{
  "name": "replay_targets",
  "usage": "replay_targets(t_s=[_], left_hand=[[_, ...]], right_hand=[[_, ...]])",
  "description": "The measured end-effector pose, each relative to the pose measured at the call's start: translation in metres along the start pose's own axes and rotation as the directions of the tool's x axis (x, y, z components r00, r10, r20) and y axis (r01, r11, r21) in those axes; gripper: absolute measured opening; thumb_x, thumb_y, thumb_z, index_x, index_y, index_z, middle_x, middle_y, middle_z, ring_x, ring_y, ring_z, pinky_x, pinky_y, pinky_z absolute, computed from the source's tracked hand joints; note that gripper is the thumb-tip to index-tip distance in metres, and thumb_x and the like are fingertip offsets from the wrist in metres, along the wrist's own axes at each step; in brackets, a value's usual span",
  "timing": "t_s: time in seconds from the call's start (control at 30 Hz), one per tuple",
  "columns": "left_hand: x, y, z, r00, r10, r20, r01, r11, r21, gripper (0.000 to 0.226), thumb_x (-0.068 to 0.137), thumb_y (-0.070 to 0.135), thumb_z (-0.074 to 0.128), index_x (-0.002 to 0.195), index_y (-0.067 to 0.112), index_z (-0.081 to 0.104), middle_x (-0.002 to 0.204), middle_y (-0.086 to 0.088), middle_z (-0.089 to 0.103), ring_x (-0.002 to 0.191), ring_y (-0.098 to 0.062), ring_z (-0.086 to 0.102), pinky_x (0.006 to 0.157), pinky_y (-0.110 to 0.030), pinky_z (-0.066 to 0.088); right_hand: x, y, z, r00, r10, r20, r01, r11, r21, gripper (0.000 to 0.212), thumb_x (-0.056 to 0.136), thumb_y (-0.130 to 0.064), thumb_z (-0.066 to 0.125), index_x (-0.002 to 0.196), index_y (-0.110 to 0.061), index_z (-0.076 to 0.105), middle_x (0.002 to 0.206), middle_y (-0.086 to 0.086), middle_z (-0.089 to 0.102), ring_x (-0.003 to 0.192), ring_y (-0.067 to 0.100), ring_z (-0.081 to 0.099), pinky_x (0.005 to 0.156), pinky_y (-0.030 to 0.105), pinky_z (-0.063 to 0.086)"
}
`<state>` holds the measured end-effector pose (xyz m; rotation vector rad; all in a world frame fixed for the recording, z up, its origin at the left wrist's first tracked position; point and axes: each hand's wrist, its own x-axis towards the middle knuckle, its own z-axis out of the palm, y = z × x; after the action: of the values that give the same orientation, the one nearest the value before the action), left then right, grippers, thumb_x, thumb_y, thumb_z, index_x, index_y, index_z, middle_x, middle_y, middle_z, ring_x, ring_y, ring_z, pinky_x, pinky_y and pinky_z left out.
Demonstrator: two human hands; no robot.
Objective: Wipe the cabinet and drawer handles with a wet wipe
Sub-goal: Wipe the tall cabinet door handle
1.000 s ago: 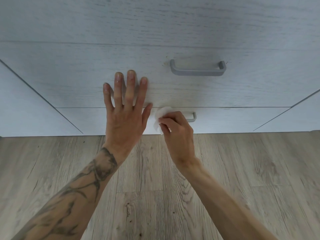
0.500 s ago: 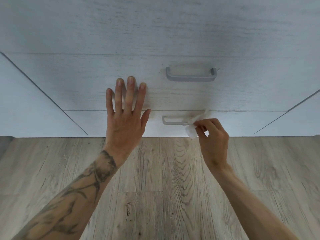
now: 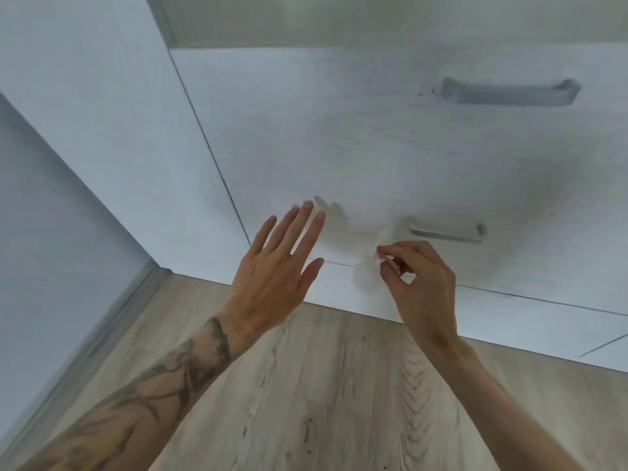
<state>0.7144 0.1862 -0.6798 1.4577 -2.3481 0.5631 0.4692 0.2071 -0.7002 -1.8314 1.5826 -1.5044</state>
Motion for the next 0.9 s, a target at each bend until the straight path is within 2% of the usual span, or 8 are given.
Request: replay_targets(t_s=[0.1,0.27,0.47,0.7,0.9], left_hand=[[0.0,-0.038,-0.038,0.997,-0.076,-0.027,0.077,0.997,0.028,0.063,0.115,0.045,0.031,0.17,0.016,0.02,0.177,-0.005,0.017,0.163,-0.022,0.02,0.132,-0.045,0.022],[0.003,-0.108,-0.094,0.987,-0.141,-0.079,0.145,0.988,0.048,0.065,0.114,0.048,0.028,0.17,0.015,0.022,0.175,-0.005,0.024,0.161,-0.023,0.026,0.131,-0.046,0.026],[0.017,-0.198,-0.158,0.972,-0.137,-0.19,0.142,0.99,0.012,0.063,0.115,0.049,0.028,0.169,0.017,0.025,0.175,-0.006,0.025,0.162,-0.023,0.024,0.132,-0.047,0.025],[0.056,-0.31,-0.236,0.933,-0.112,-0.342,0.106,0.994,-0.036,0.062,0.115,0.047,0.03,0.169,0.016,0.026,0.175,-0.006,0.024,0.162,-0.023,0.024,0.133,-0.046,0.022],[0.106,-0.381,-0.288,0.862,-0.122,-0.491,0.07,0.99,-0.124,0.061,0.116,0.043,0.03,0.169,0.015,0.023,0.176,-0.009,0.022,0.163,-0.027,0.021,0.134,-0.046,0.015]], right_hand=[[0.025,-0.048,0.015,0.996,-0.089,0.011,0.089,0.996,0.0,0.031,0.087,0.008,0.076,0.106,-0.017,0.081,0.097,-0.011,0.068,0.081,0.002,0.064,0.072,0.005,0.045],[0.068,-0.138,0.039,0.977,-0.213,-0.006,0.213,0.977,-0.017,0.027,0.088,0.006,0.078,0.106,-0.015,0.081,0.095,-0.007,0.071,0.077,-0.001,0.062,0.07,0.016,0.05],[0.11,-0.247,0.074,0.945,-0.308,-0.11,0.301,0.951,-0.075,0.025,0.089,0.006,0.079,0.107,-0.012,0.081,0.097,-0.007,0.073,0.084,-0.014,0.06,0.072,0.002,0.041],[0.155,-0.371,0.11,0.908,-0.357,-0.222,0.34,0.934,-0.109,0.024,0.093,0.004,0.075,0.107,-0.014,0.08,0.099,-0.011,0.069,0.086,-0.015,0.06,0.07,0.001,0.04],[0.187,-0.462,0.115,0.871,-0.358,-0.337,0.326,0.933,-0.149,0.02,0.095,-0.001,0.072,0.103,-0.019,0.076,0.099,-0.01,0.067,0.078,-0.006,0.059,0.065,0.007,0.04]])
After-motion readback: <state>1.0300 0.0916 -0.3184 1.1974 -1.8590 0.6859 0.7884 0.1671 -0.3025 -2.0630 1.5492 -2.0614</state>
